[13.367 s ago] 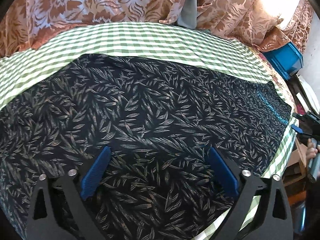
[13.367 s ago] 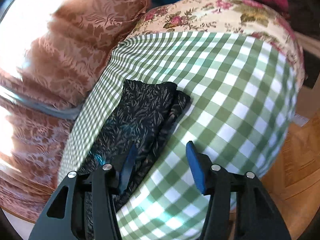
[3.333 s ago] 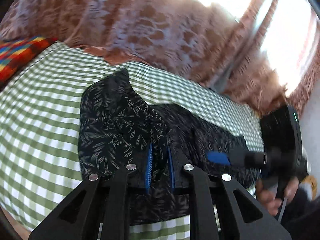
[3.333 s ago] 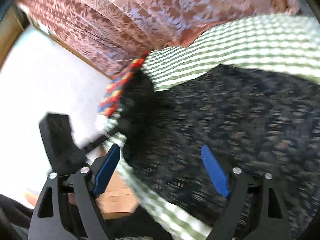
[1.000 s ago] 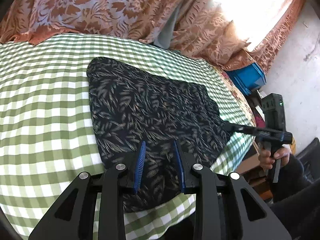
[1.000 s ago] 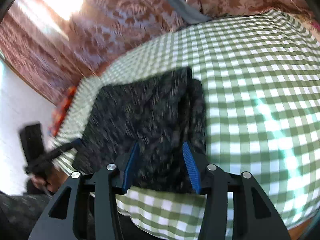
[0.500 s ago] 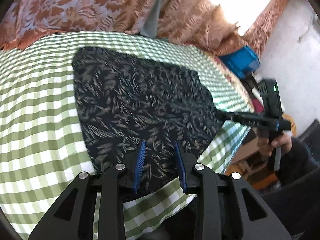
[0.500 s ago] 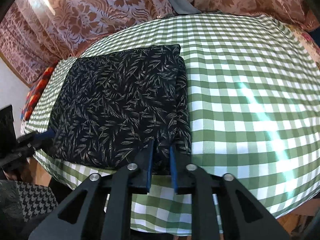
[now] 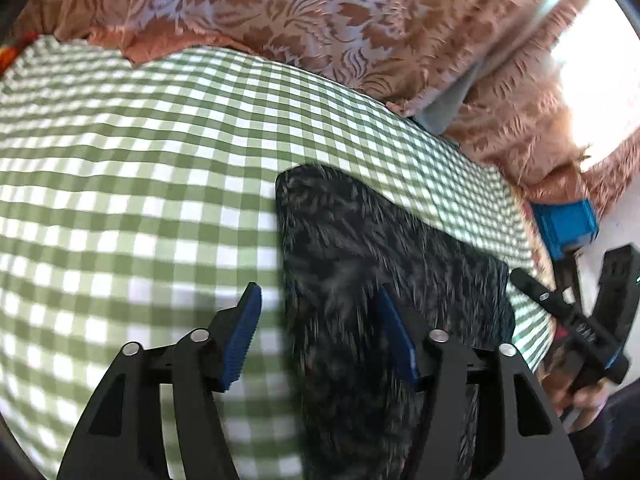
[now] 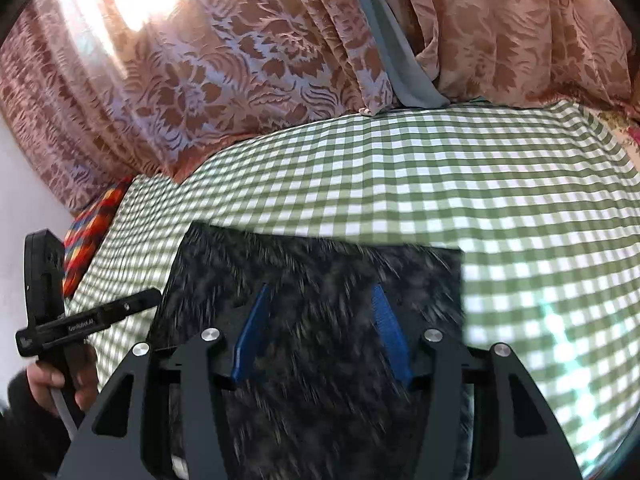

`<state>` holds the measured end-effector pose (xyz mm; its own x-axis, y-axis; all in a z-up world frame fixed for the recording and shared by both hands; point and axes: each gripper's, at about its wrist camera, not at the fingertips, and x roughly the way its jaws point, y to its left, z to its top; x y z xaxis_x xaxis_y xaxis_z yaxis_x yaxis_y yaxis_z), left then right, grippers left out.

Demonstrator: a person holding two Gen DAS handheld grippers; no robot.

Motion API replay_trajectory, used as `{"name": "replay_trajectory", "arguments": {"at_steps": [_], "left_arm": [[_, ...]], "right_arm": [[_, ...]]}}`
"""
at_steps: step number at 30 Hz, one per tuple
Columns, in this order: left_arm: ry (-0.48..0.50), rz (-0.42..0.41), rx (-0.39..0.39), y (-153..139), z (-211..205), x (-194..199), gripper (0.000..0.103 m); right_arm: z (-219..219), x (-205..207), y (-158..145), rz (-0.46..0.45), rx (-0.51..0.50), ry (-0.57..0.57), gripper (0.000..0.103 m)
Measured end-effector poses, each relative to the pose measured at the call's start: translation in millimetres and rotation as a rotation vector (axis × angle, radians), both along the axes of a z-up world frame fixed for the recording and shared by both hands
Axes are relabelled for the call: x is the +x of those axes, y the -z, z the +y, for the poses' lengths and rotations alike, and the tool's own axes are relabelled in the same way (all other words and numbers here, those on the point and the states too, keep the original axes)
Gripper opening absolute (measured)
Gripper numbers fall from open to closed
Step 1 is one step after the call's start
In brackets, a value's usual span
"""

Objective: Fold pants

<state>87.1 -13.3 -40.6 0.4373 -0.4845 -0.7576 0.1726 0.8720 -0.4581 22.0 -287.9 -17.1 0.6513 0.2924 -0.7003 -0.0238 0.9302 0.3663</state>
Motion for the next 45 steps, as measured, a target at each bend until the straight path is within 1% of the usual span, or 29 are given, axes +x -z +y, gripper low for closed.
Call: {"name": "replay_trajectory", "arguments": {"at_steps": [1,3,4,5,7,9,10,11,13,14,17,21,24,26,30,31,32,38,45], "left_arm": [[-0.007,0.022,-0.021,3.9,0.8,7.9,0.062],[0.012,0.057,-0.063,10.7,-3.9,19.2,0.062],[0.003,0.063,-0.060,14.2,-7.1,23.1,0.062],[-0.001,0.057,-0.031,16.1,-11.5,25.2,0.061],[0.000,0.013,0.080,16.9,-25.9,21.8,0.060],[0.007,-0.051,0.211,22.8,-45.6,11.2,0.060],[0.007,-0.072,0.242,26.4,-49.2,8.6,0.060],[0.000,-0.091,0.259,28.5,-51.1,5.5,0.060],[-0.027,-0.094,0.242,27.8,-44.1,2.9,0.061],[-0.039,-0.100,0.247,25.7,-41.3,0.7,0.061],[-0.041,-0.163,0.312,14.2,-44.2,-11.3,0.061],[-0.052,-0.192,0.318,4.4,-37.0,-29.3,0.061],[-0.065,-0.202,0.323,1.0,-34.4,-38.8,0.062],[-0.072,-0.206,0.325,-1.8,-30.9,-49.7,0.065],[-0.066,-0.223,0.343,-3.4,-30.2,-62.4,0.065],[-0.068,-0.230,0.347,-4.2,-29.9,-66.7,0.065],[-0.067,-0.231,0.348,-4.4,-30.0,-68.4,0.065],[-0.049,-0.253,0.378,-3.5,-35.5,-84.2,0.066],[-0.029,-0.257,0.400,3.3,-42.3,-91.5,0.069]], "right_arm": [[-0.5,4.4,3.7,0.005,-0.001,0.015,0.054],[-5.4,14.9,14.3,0.020,-0.021,0.054,0.054],[-8.3,17.7,19.8,0.029,-0.025,0.068,0.054],[-12.9,19.7,26.9,0.038,-0.022,0.079,0.053],[-18.4,21.1,39.4,0.049,-0.029,0.090,0.047],[-23.2,16.2,55.6,0.034,-0.006,0.089,0.047],[-23.5,13.2,60.5,0.015,-0.009,0.087,0.047],[-22.2,11.2,61.8,-0.002,-0.021,0.087,0.047],[-18.4,9.9,60.7,-0.011,-0.044,0.089,0.047],[-16.9,9.4,60.1,-0.014,-0.057,0.086,0.047],[-16.5,7.3,59.3,-0.026,-0.062,0.085,0.047],[-17.1,5.9,59.4,-0.038,-0.057,0.089,0.048],[-13.7,4.2,57.8,-0.040,-0.072,0.086,0.051],[-9.6,4.4,55.6,-0.040,-0.097,0.083,0.053],[2.7,-0.1,50.0,-0.042,-0.161,0.059,0.064],[4.5,-1.9,48.4,-0.042,-0.169,0.056,0.068],[5.4,-4.7,46.1,-0.042,-0.167,0.055,0.069],[1.2,-25.7,33.1,-0.048,-0.110,0.051,0.070],[4.1,-53.5,24.7,-0.058,-0.125,0.009,0.070]]}}
